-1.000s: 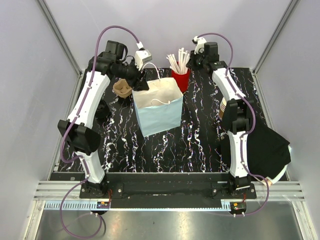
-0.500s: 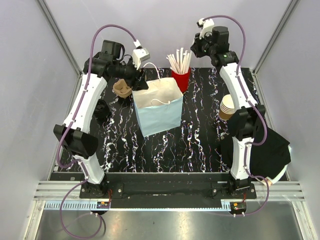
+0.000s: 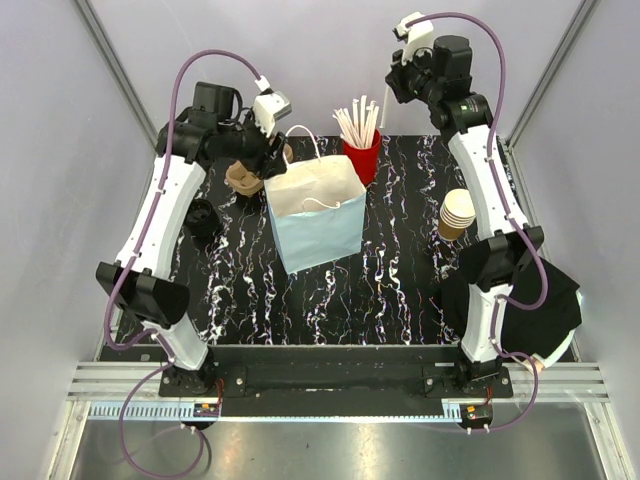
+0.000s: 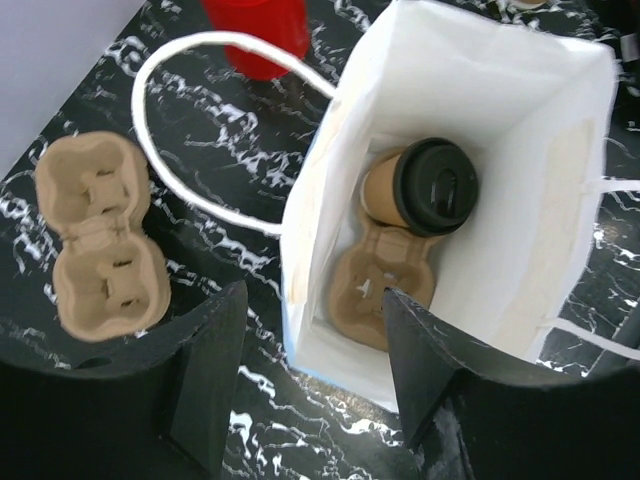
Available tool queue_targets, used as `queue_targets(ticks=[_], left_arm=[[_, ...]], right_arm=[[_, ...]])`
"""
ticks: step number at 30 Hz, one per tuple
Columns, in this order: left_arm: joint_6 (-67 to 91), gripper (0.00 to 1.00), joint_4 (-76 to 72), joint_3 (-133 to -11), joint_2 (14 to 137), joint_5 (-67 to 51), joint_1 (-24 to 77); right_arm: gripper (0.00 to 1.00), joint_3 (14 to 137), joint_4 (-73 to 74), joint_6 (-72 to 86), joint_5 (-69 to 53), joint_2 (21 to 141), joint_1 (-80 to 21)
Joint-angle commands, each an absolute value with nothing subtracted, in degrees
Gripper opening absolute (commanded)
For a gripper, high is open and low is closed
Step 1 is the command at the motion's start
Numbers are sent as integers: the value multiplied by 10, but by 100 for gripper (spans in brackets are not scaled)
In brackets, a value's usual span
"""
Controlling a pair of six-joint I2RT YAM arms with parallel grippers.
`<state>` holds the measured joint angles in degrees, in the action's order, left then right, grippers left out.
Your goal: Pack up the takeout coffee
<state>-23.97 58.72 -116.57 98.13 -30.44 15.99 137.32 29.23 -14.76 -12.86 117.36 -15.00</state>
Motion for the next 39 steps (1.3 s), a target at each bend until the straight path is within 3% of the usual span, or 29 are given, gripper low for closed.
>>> queue_targets(ticks=[1,9,21,27,34,39], left_arm=[[-220,60,558,-1150,945,-242,149],[-186,61,552,-1124,923,-207,100],[-183,62,527,-1043,863,-227,80],[-188,63,532,-1021,836,-213,79],[-187,63,534,-1000,802,-206,78],[-186,63,533,-995,795,-201,78]], right_arm=[[10,1418,326,-185,-122,1112,-168],[11,1469,442,-219,-187,1064,-196],[11,1505,562,-225,-500,1013,-196],[12,1485,585,-235,-590,1001,-206],[12,1472,617,-283,-611,1001,-242],[13,1491,634,-325,-542,1016,-287]])
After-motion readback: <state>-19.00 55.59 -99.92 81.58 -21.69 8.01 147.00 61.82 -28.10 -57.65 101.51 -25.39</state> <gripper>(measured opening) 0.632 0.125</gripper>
